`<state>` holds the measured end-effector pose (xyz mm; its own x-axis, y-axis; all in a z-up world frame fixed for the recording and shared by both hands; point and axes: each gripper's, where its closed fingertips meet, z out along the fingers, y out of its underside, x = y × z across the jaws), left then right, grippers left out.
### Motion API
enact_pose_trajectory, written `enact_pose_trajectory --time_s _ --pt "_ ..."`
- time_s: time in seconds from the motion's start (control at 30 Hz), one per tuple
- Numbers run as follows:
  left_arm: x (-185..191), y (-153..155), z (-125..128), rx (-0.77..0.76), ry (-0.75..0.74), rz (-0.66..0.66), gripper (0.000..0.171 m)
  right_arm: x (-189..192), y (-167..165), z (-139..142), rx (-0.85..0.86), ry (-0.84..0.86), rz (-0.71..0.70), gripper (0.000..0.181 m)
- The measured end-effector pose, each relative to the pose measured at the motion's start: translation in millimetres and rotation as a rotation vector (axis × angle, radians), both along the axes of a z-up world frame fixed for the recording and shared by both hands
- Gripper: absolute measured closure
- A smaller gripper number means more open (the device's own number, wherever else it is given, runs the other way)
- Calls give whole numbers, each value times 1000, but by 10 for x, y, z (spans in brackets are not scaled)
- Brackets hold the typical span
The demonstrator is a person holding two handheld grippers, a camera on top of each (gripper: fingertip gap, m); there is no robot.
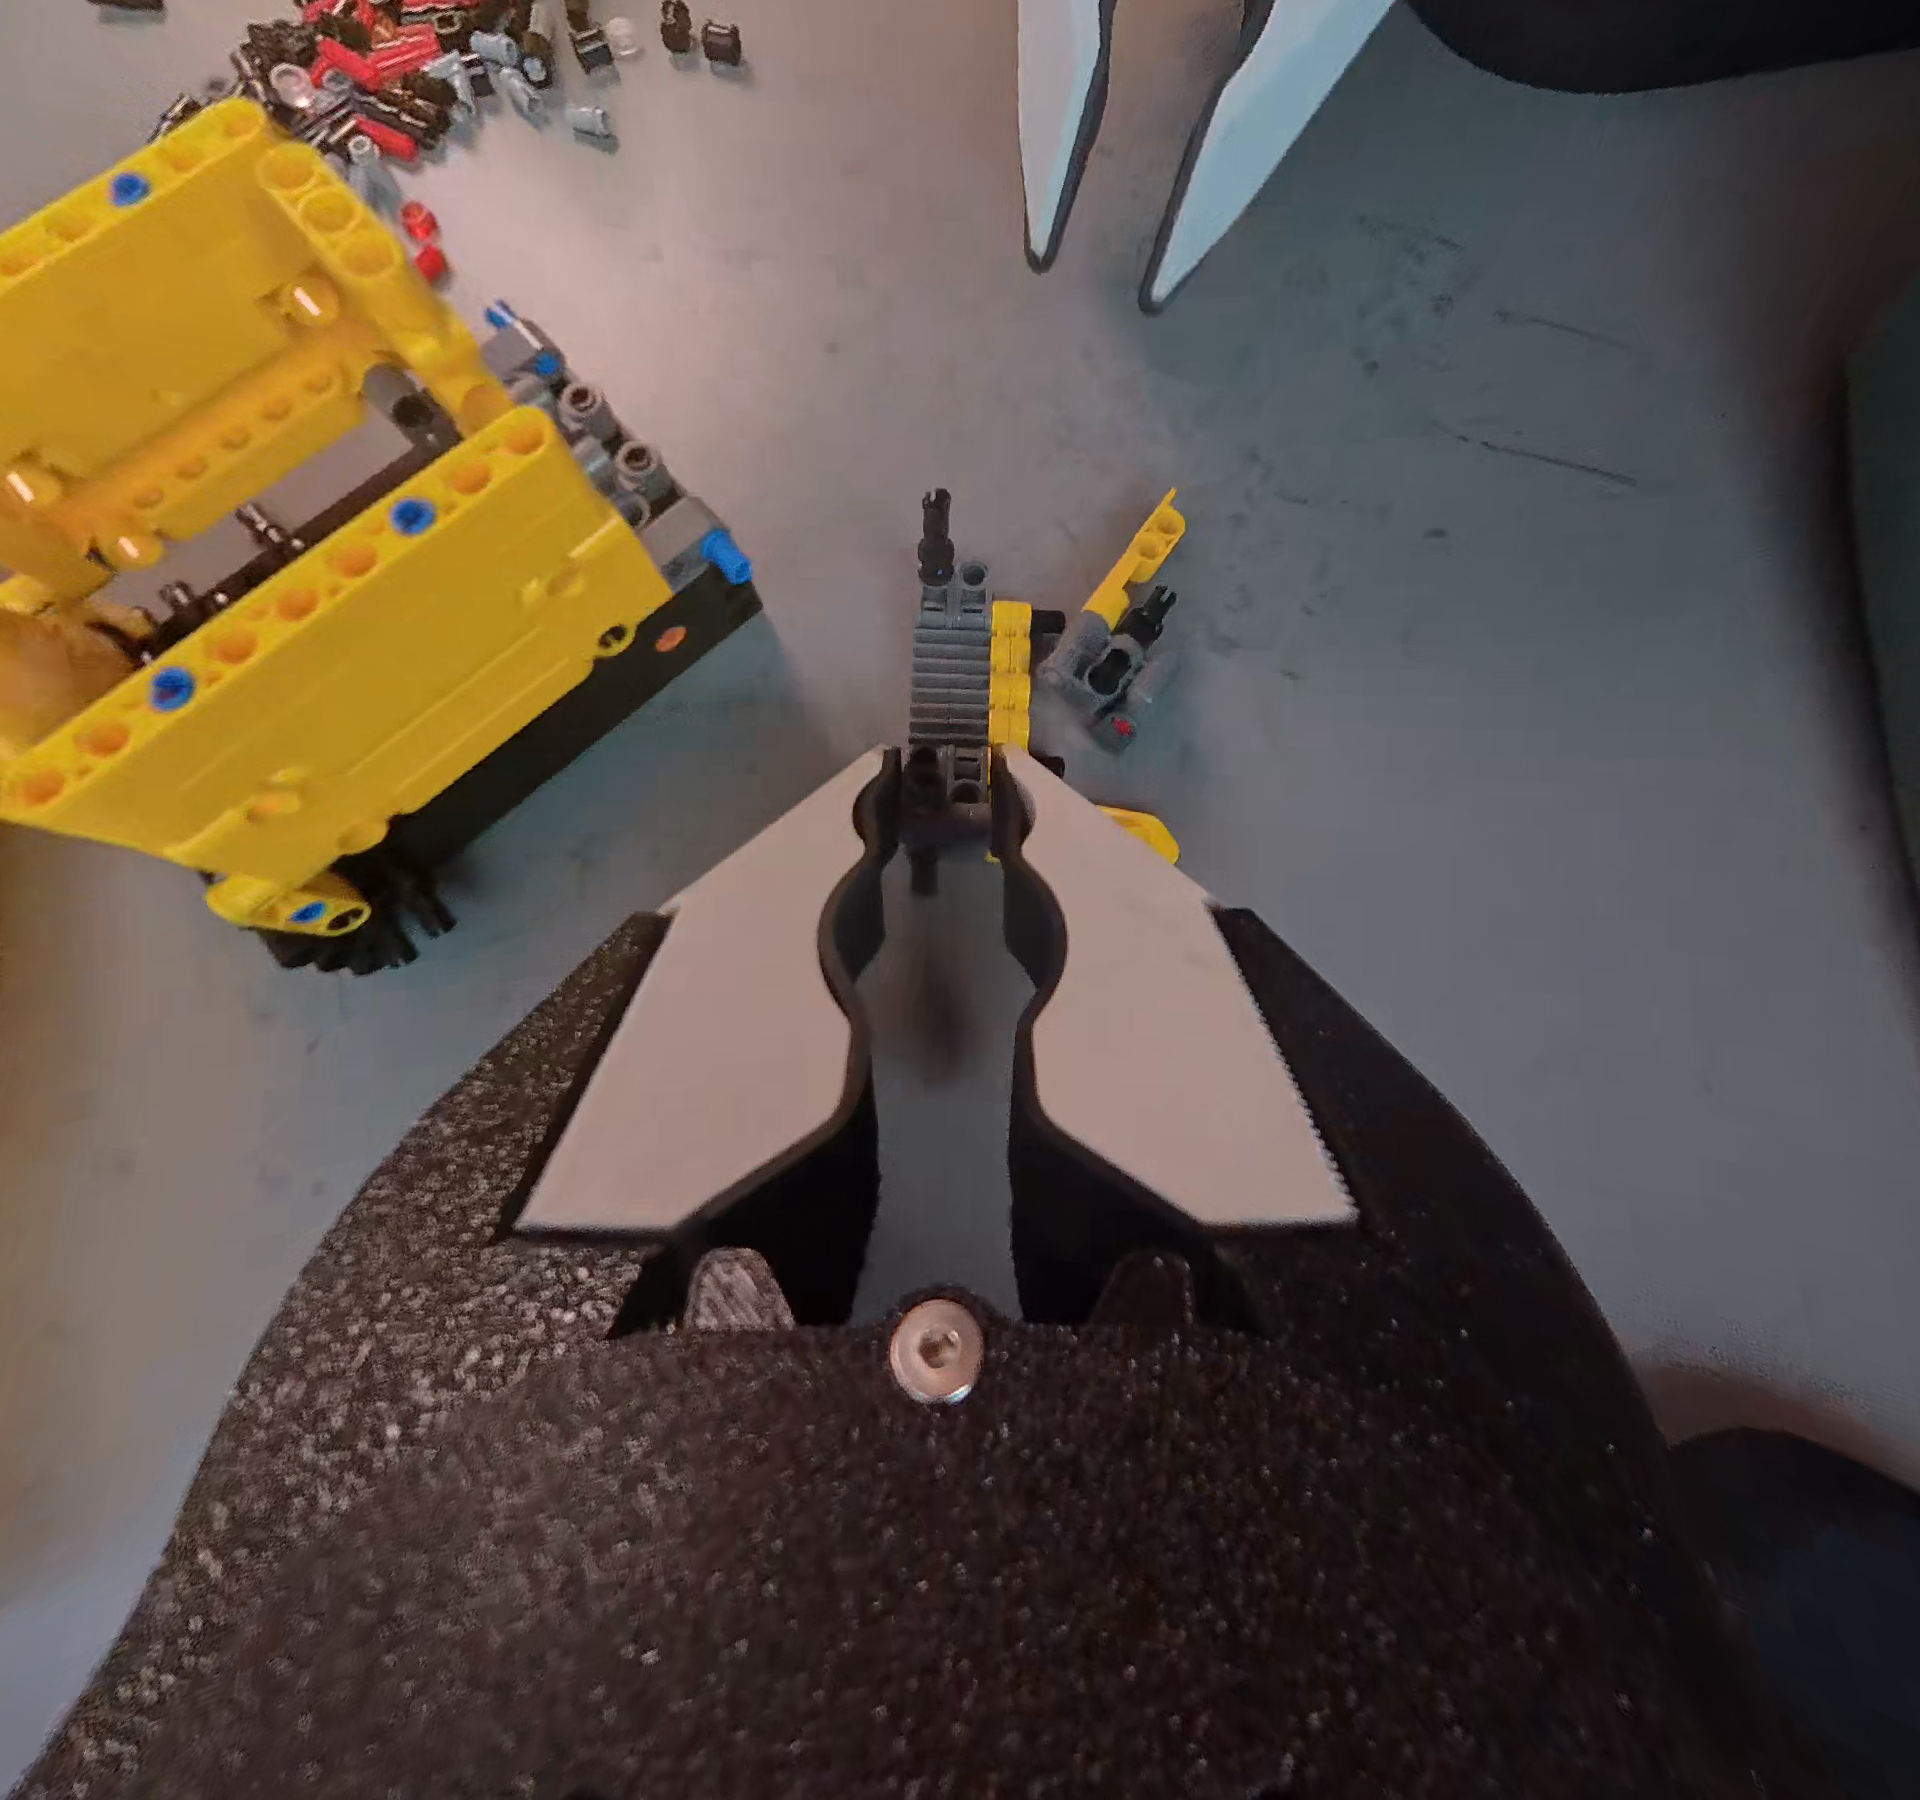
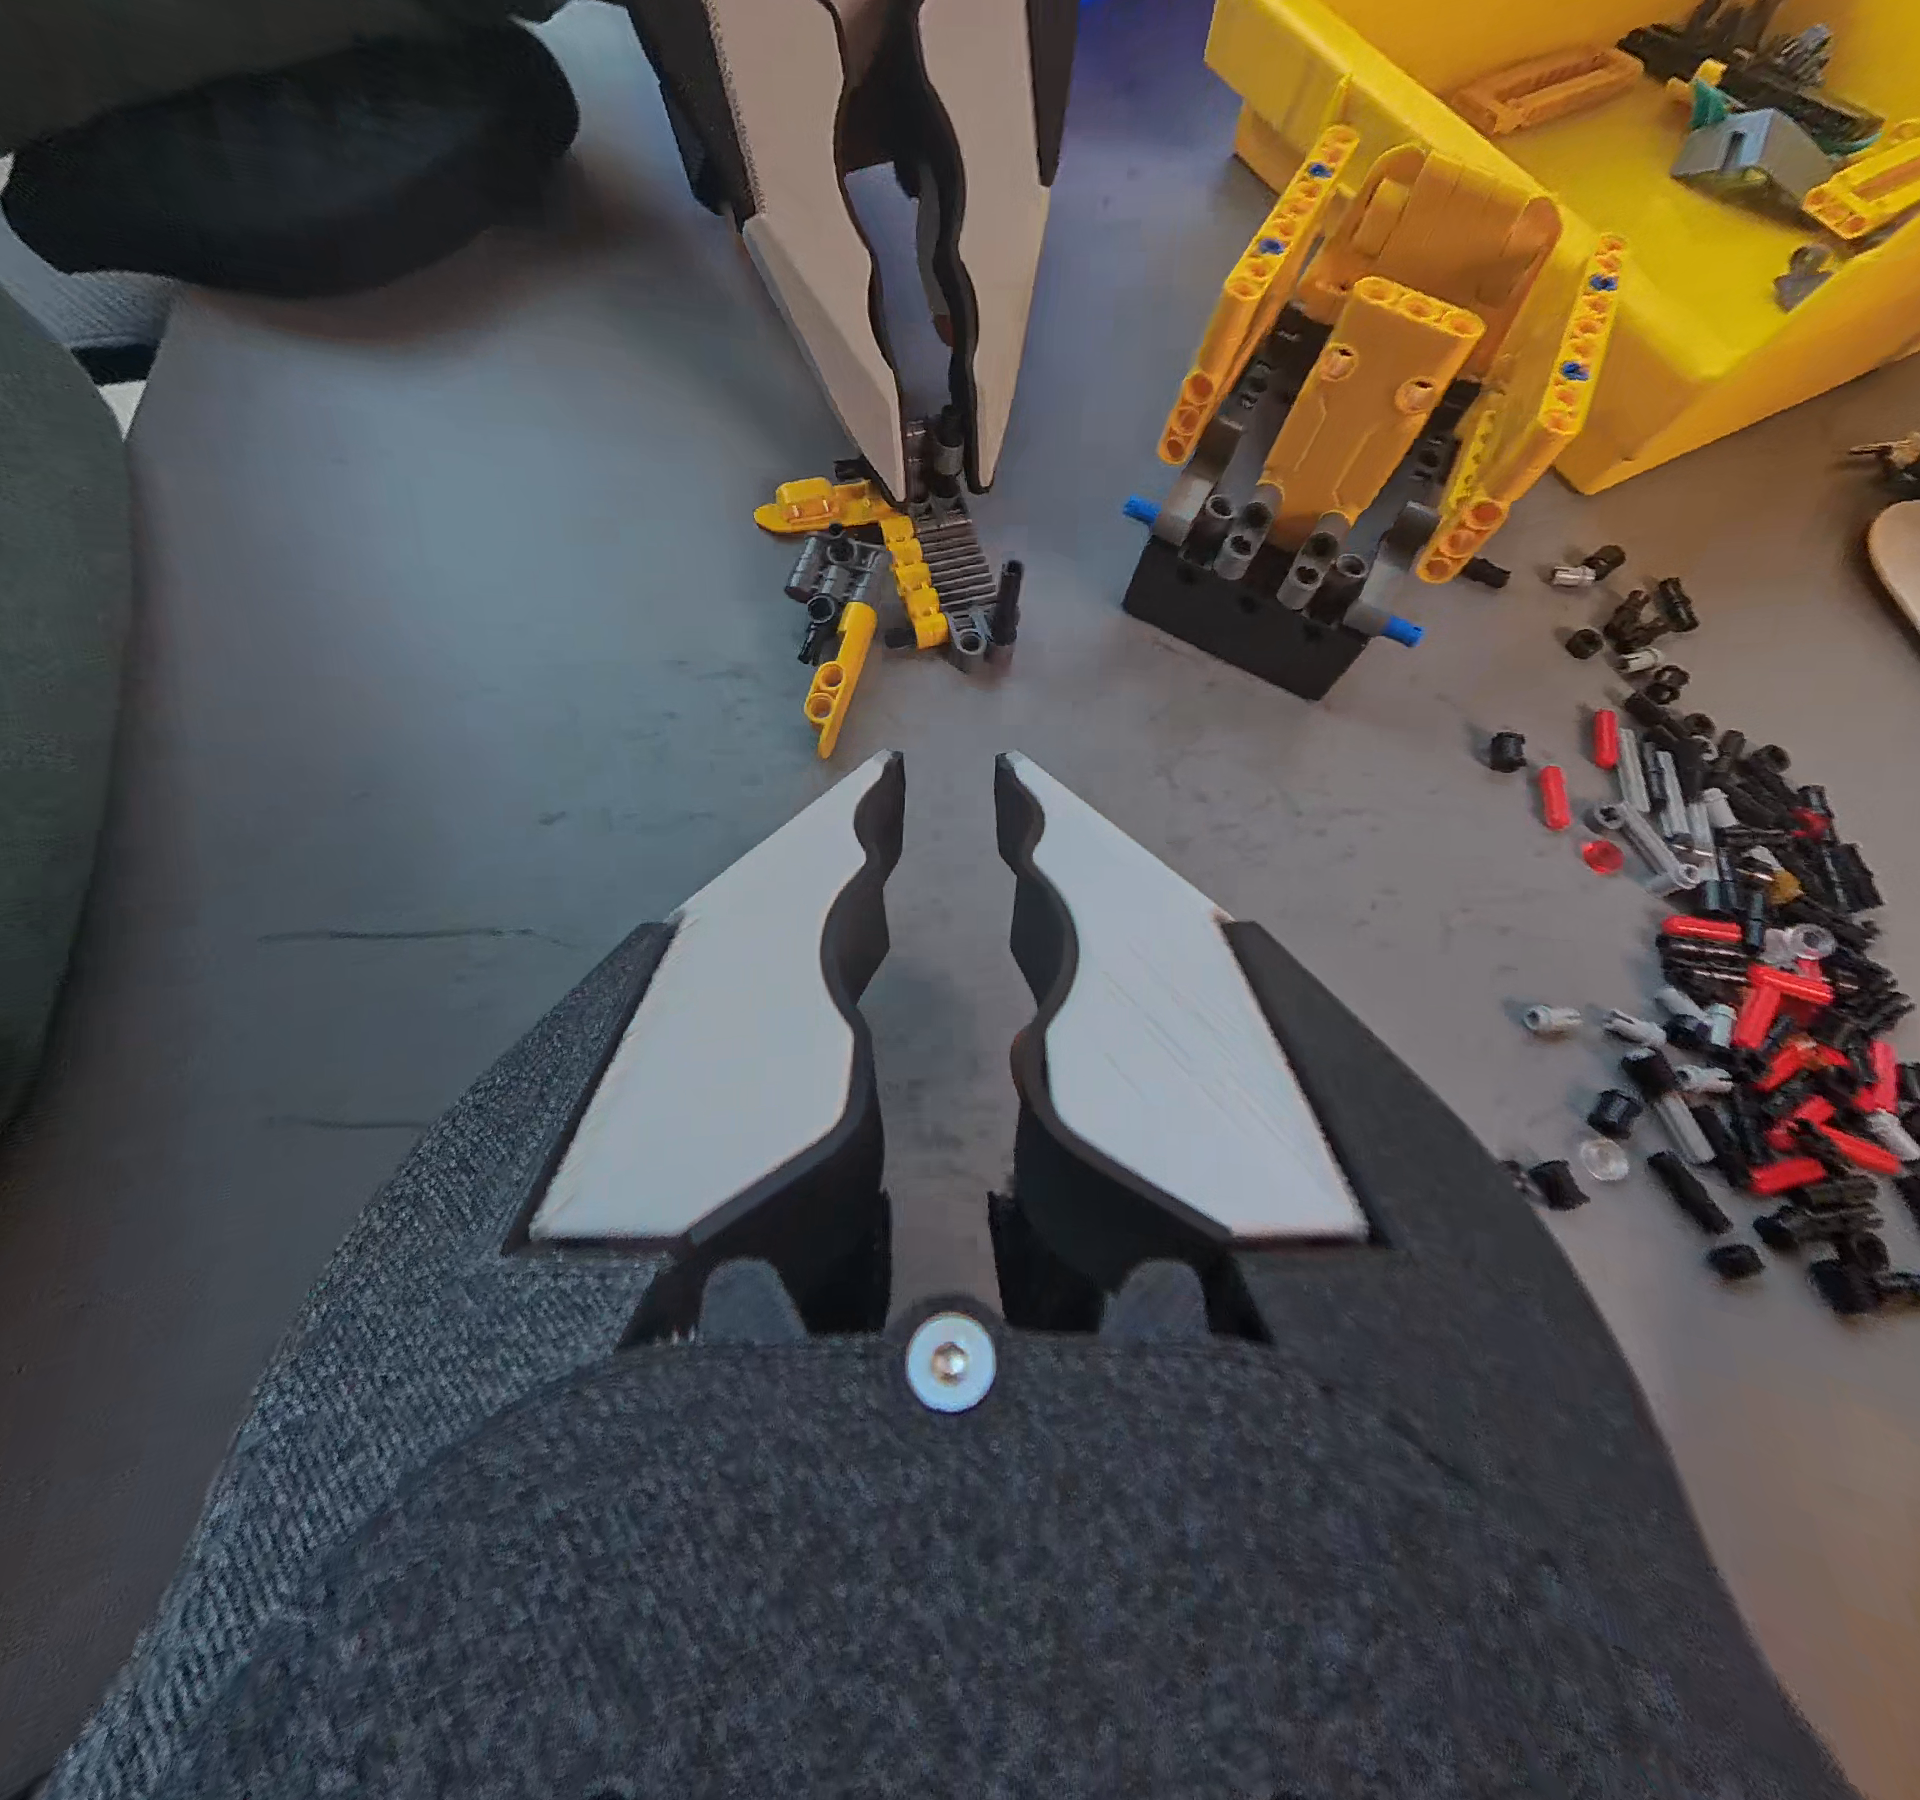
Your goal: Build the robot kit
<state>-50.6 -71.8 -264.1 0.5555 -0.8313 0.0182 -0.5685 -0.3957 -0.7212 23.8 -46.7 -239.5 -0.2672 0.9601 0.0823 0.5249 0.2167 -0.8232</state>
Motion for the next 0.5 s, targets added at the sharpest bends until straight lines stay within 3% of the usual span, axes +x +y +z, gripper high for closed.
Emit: enact_pose_trajectory --time_s 0.3,0.5 --pt "295 139 -23 49 27 36 155 -111 -402 -225 10 -190 22 145" --pt "293 133 -23 46 -7 32 155 -170 -294 -232 77 -199 -31 181"
